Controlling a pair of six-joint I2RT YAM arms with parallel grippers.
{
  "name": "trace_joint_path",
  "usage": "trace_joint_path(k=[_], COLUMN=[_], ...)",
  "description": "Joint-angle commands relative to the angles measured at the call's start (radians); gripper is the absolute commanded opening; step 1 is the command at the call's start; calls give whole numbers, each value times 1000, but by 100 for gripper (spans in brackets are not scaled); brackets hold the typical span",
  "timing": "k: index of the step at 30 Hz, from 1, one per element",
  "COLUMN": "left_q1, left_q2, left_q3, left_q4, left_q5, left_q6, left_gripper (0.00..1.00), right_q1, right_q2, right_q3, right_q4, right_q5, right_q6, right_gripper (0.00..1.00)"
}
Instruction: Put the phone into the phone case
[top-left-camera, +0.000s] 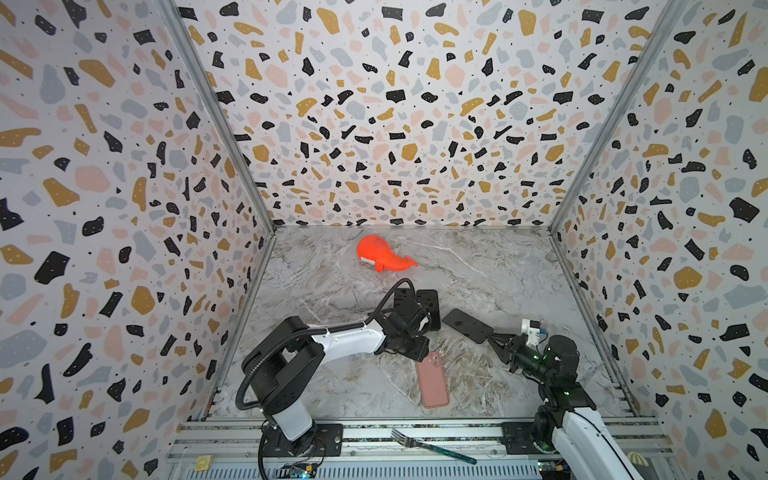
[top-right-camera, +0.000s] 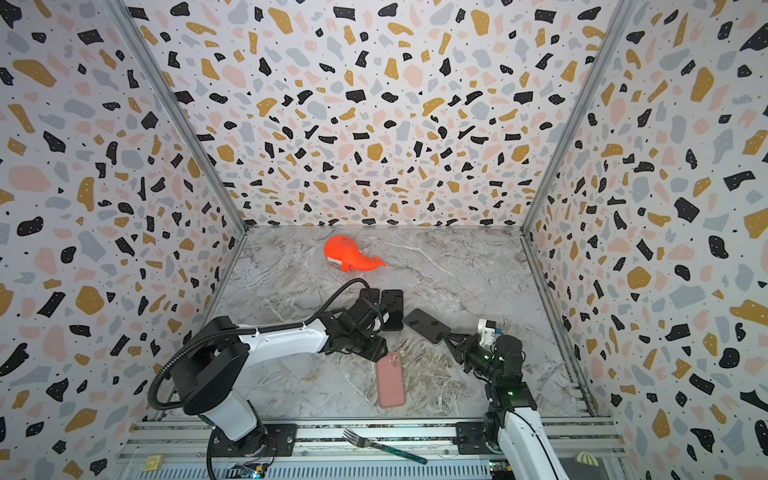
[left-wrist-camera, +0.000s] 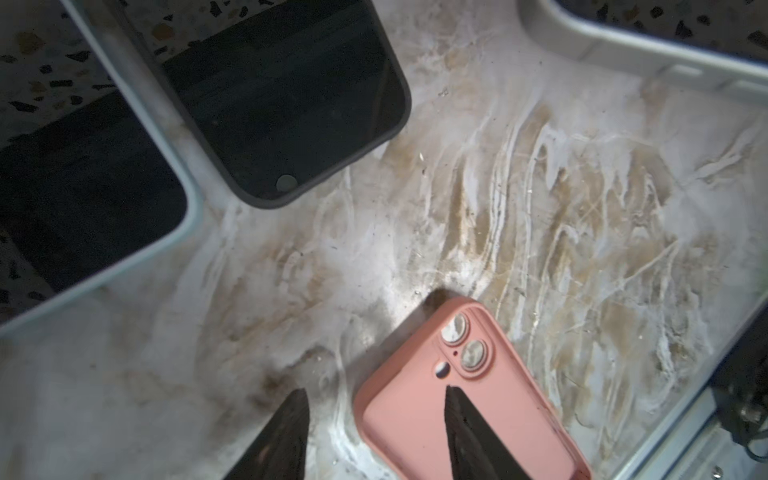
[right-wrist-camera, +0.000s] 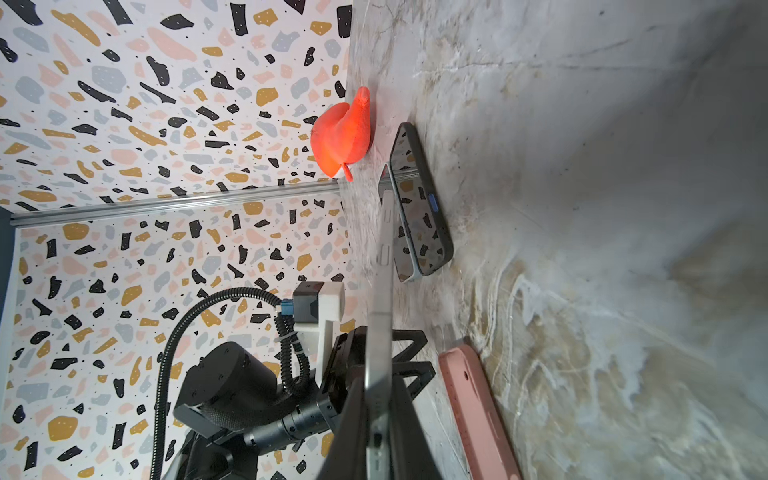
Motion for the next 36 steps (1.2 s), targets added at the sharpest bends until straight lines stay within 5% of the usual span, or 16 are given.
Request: trace_joint_path(k=[1,10,26,36], left_q1=[-28,-91,-90,-32], left_q2=[42,136,71,-47], left_q3=[57,105,43,-78], left_q4=[-81,-134,-140,-74], left_q5=[-34,-94,-199,-214], left_q6=[91,101,61,-168], left_gripper=[55,42,14,0], right_q1=[-7,-25,-26,-20], right_q2=[4,0,28,36], right_q3=[56,38,73,155], right_q4=[50,49,-13,-168], right_q5=[-48,-58,-71,-135], right_q6=[-41,-56,-141,-244], right_gripper=[0,0,0,0])
